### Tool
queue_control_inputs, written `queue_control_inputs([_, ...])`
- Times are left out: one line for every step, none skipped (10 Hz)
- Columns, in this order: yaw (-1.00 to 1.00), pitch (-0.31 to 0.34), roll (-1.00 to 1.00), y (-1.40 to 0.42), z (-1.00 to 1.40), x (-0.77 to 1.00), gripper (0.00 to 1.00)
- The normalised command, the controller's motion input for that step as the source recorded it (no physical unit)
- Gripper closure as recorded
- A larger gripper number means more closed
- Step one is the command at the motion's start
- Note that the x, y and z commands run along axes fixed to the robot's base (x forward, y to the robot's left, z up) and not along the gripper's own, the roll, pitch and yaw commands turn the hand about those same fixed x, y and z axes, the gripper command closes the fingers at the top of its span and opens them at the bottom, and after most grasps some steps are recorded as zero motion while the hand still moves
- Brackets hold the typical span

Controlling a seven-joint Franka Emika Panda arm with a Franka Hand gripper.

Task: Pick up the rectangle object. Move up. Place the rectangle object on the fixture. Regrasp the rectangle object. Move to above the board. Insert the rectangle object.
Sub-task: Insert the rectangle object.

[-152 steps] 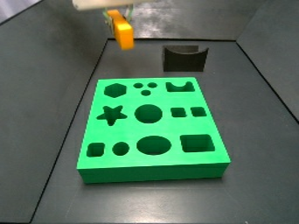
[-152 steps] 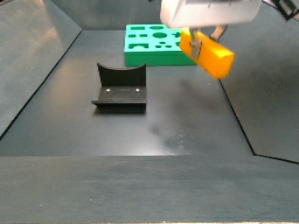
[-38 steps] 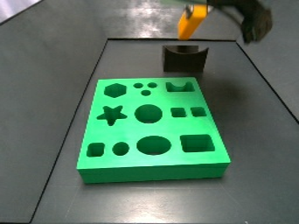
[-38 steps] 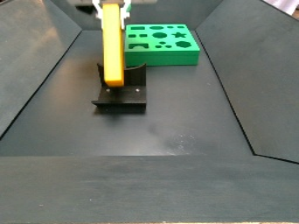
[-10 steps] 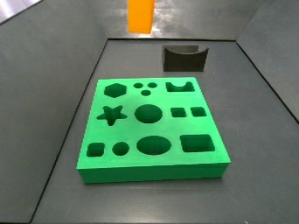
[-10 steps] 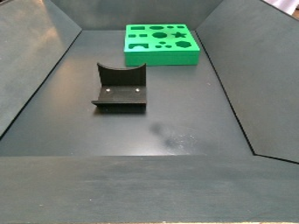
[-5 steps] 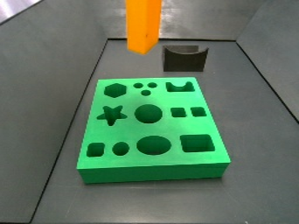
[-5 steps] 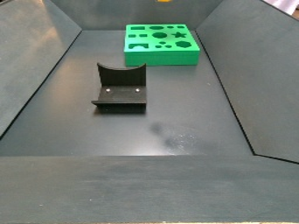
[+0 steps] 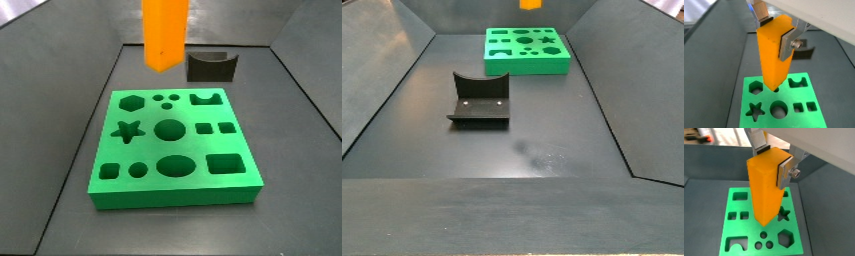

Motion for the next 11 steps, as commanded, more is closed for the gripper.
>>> queue_control_inputs([0.0,0.0,0.0,0.03,0.0,0.0,1.0])
queue_control_inputs([-0.37,0.0,0.0,-0.31,-0.13,0.39,1.0])
queue_control_inputs([-0.84,-0.039,-0.04,-0.24,0.0,0.1,1.0])
queue_control_inputs([-0.92,-0.074,-0.09,-0.16,0.0,0.02,1.0])
queue_control_inputs([-0.86,-0.061,-0.08,-0.19,0.0,0.11,1.0])
queue_control_inputs([-0.76,-0.04,-0.09,-0.21,0.0,0.23,1.0])
queue_control_inputs([-0.7,-0.03,-0.11,-0.21,0.0,0.31,1.0])
queue_control_inputs([-0.7,-0.043,-0.11,-0.2,0.0,0.3,1.0])
queue_control_inputs([-0.66,-0.043,-0.11,-0.21,0.0,0.34,1.0])
queue_control_inputs([-0.58,-0.023,-0.08,-0.25,0.0,0.41,1.0])
queue_control_inputs([-0.49,0.0,-0.03,-0.24,-0.05,0.47,1.0])
